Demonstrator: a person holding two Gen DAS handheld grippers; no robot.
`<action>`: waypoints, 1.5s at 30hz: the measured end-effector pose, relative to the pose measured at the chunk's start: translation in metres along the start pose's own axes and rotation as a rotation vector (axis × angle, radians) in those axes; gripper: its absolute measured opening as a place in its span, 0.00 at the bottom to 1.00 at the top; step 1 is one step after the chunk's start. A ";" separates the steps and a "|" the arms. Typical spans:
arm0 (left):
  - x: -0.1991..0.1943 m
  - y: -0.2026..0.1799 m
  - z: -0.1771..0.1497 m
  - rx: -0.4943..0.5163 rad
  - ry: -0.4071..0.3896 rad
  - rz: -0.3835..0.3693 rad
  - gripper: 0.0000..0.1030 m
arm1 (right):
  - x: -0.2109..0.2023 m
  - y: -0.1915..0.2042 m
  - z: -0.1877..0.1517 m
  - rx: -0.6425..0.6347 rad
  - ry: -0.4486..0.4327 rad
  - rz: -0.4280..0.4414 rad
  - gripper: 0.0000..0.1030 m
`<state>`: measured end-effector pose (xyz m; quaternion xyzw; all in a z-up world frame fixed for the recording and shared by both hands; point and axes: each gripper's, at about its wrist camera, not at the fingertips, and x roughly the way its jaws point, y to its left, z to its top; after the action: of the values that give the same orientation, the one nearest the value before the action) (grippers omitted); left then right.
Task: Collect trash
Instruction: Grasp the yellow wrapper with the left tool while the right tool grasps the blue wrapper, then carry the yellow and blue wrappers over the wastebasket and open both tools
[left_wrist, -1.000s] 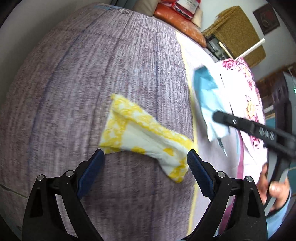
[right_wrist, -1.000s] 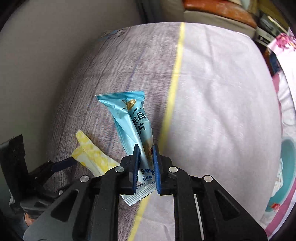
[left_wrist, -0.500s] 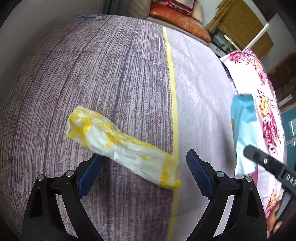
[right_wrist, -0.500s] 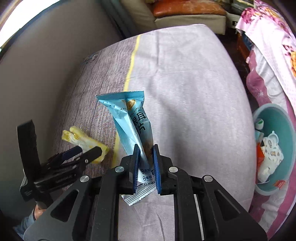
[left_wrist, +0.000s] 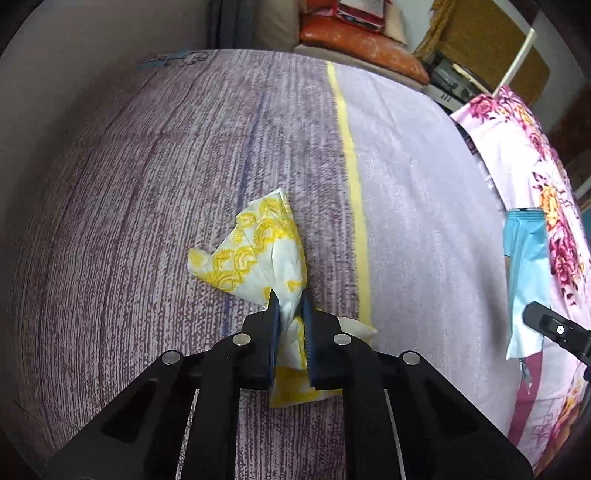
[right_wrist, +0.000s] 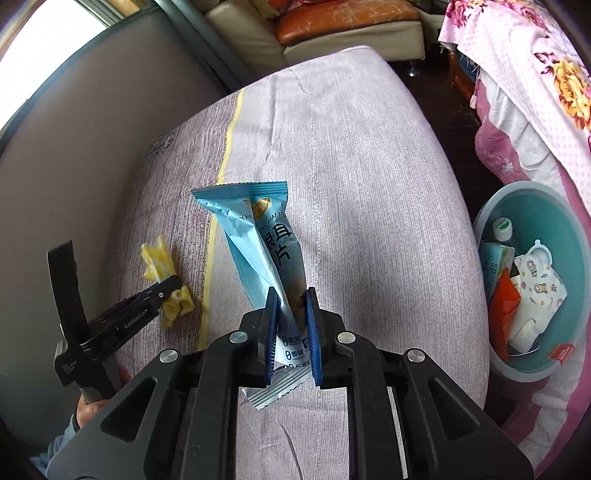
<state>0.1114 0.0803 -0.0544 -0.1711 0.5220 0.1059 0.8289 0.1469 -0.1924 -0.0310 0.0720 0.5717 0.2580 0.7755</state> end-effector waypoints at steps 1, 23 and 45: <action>-0.002 -0.004 0.001 0.015 -0.010 -0.008 0.11 | -0.001 -0.001 0.000 0.004 -0.002 0.000 0.14; -0.022 -0.180 -0.008 0.413 -0.033 -0.192 0.12 | -0.081 -0.086 -0.006 0.174 -0.201 -0.076 0.14; 0.006 -0.320 -0.037 0.587 0.061 -0.321 0.12 | -0.148 -0.210 -0.039 0.385 -0.312 -0.160 0.14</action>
<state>0.1963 -0.2290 -0.0188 -0.0082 0.5210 -0.1859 0.8330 0.1460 -0.4507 -0.0041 0.2117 0.4876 0.0678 0.8443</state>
